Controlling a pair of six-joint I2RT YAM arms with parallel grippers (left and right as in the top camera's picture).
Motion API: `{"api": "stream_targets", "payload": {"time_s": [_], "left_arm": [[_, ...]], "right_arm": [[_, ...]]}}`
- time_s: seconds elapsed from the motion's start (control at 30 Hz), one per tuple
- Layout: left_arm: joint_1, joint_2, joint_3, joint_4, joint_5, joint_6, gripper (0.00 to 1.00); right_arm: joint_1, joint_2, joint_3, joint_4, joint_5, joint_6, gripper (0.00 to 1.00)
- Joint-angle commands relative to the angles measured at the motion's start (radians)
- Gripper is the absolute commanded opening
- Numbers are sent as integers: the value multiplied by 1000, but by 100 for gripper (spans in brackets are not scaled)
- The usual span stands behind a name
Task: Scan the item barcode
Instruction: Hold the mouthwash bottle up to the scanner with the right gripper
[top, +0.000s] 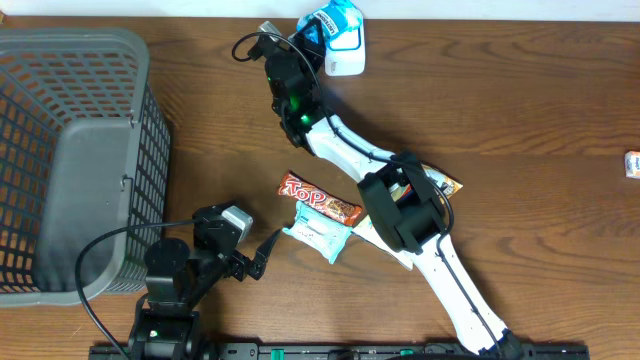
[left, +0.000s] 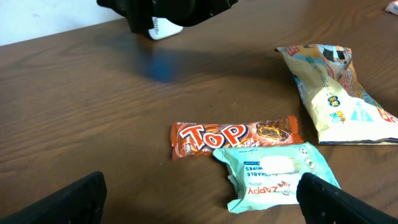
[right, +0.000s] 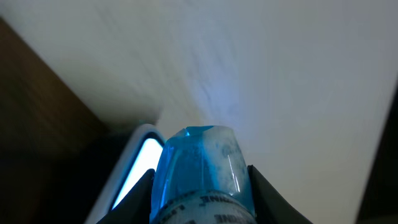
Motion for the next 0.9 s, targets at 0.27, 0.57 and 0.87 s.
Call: {"api": "stream_targets", "payload": {"time_s": [0.27, 0.57, 0.87], "left_arm": [[3, 0, -7, 3, -5, -9, 98], [3, 0, -7, 3, -5, -9, 98], [3, 0, -7, 3, -5, -9, 98]], "right_arm": [[-7, -15, 47, 14, 149, -52, 16], [-46, -15, 47, 14, 330, 19, 12], [-185, -15, 47, 14, 522, 13, 6]]}}
